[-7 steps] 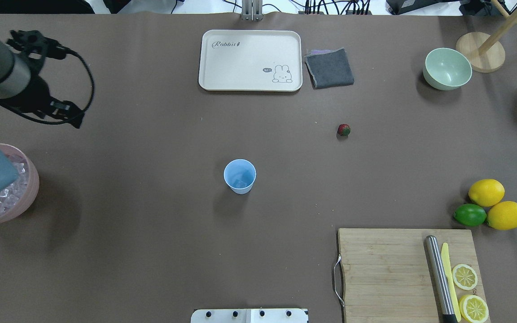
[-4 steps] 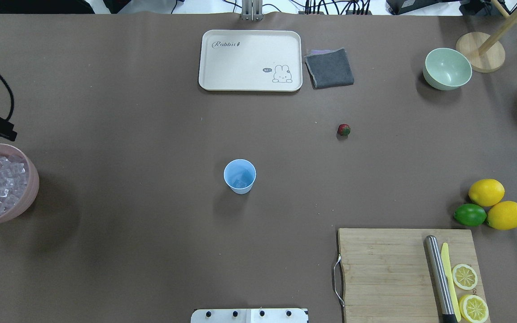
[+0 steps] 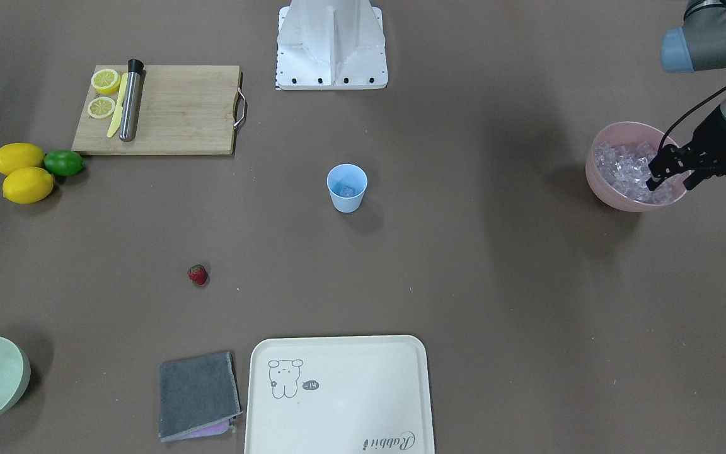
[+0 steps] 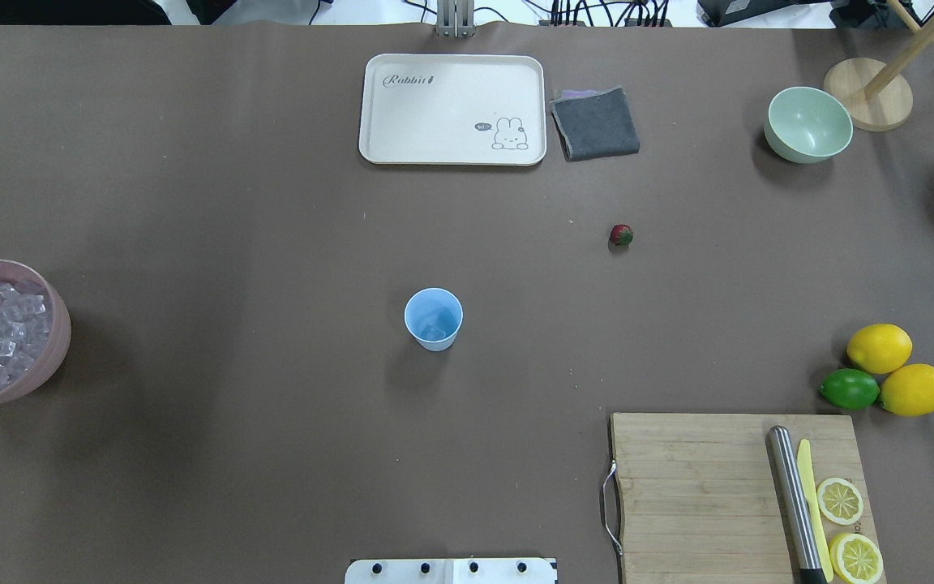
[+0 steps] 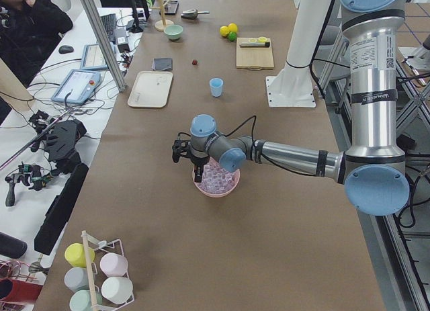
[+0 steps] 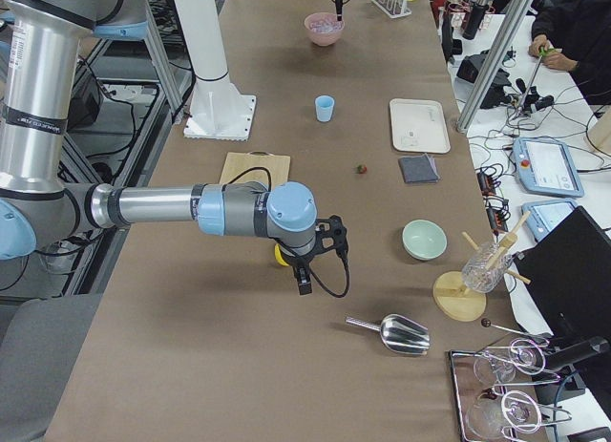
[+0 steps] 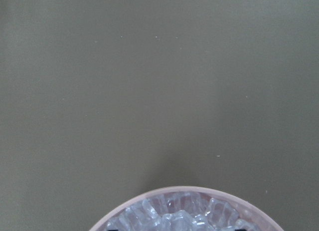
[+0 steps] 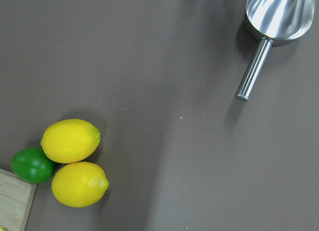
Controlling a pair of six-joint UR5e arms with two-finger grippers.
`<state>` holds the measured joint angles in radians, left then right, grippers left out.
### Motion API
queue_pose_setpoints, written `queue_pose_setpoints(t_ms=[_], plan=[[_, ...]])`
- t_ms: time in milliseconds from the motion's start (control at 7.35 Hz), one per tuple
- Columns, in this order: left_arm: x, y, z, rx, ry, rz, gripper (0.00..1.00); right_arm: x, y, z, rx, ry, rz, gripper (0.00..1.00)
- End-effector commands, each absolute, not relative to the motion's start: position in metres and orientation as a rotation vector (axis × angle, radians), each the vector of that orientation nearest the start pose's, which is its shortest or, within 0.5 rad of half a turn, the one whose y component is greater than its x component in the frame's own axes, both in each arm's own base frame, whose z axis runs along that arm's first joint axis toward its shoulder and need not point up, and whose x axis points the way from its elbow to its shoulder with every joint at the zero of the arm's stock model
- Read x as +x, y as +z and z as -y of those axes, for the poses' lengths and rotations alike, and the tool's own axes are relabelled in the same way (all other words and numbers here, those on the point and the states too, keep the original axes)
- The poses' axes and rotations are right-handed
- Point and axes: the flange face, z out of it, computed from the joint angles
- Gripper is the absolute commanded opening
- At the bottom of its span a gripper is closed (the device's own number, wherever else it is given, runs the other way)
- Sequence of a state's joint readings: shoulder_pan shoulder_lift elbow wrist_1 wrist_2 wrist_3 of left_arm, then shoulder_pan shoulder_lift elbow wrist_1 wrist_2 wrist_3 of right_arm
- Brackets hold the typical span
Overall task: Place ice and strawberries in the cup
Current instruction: 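Lower the left gripper into the ice bowl and grasp another ice cube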
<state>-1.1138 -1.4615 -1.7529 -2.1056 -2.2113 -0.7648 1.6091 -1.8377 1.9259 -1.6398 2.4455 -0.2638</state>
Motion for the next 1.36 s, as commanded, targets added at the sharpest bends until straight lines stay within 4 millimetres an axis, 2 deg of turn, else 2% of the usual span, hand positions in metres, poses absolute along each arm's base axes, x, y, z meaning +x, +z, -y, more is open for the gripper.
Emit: queue_pose_setpoints(t_ms=[0,408,545,681,817,953,1089,1225], plan=[[0.142,0.571,0.453,0.104,-0.140,-0.848,0.82,0.071,0.600,0.377,0.149,-0.219,0.865,1.00],[0.153,0.566,0.449,0.094,-0.130,-0.857,0.83,0.071,0.599,0.377,0.151,-0.218,0.870,1.00],[0.169,0.569,0.443,0.085,-0.097,-0.853,0.91,0.071,0.599,0.377,0.151,-0.218,0.870,1.00],[0.171,0.572,0.442,0.082,-0.089,-0.849,0.90,0.071,0.599,0.377,0.149,-0.217,0.870,1.00],[0.172,0.584,0.433,0.071,-0.078,-0.843,0.90,0.071,0.600,0.376,0.148,-0.217,0.870,1.00],[0.172,0.587,0.430,0.077,-0.075,-0.850,0.89,0.071,0.600,0.376,0.148,-0.217,0.872,1.00],[0.178,0.593,0.429,0.066,-0.065,-0.844,0.85,0.071,0.602,0.374,0.142,-0.214,0.872,1.00],[0.181,0.591,0.430,0.065,-0.062,-0.847,0.78,0.071,0.601,0.373,0.144,-0.215,0.872,1.00]])
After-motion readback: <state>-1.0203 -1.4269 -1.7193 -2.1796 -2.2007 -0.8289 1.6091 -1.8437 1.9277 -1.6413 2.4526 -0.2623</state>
